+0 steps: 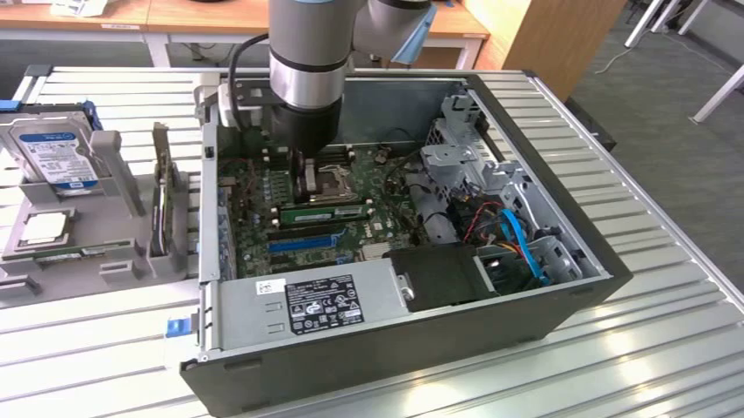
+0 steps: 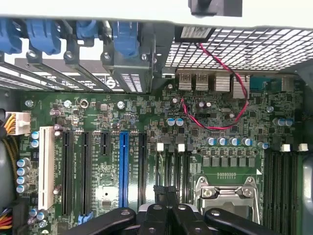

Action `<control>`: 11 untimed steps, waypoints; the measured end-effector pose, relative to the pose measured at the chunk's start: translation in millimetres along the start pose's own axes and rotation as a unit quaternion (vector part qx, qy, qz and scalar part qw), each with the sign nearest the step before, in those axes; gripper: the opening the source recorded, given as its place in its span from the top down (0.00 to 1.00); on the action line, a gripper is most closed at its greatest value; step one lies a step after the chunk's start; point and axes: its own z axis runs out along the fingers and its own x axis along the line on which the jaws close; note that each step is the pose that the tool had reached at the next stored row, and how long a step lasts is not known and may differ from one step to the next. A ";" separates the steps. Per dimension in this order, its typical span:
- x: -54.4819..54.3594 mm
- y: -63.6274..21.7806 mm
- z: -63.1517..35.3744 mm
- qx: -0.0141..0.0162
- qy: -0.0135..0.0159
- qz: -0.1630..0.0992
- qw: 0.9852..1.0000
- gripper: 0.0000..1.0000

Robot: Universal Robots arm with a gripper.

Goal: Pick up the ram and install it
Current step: 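Press down the ram until it locks into place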

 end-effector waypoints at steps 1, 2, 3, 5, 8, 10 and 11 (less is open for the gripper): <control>0.1 0.0 1.5 0.000 0.000 0.000 1.000 0.90; 0.2 0.0 3.0 0.000 0.000 0.000 1.000 0.90; 0.3 0.0 4.4 0.000 0.000 0.000 1.000 0.90; 0.5 0.0 6.6 0.000 0.000 0.000 1.000 0.90; 0.7 -0.1 9.3 0.001 0.000 0.000 1.000 0.90; 0.8 -0.1 10.6 0.001 0.000 0.000 1.000 0.90; 0.8 -0.2 11.2 0.001 0.000 0.000 1.000 0.90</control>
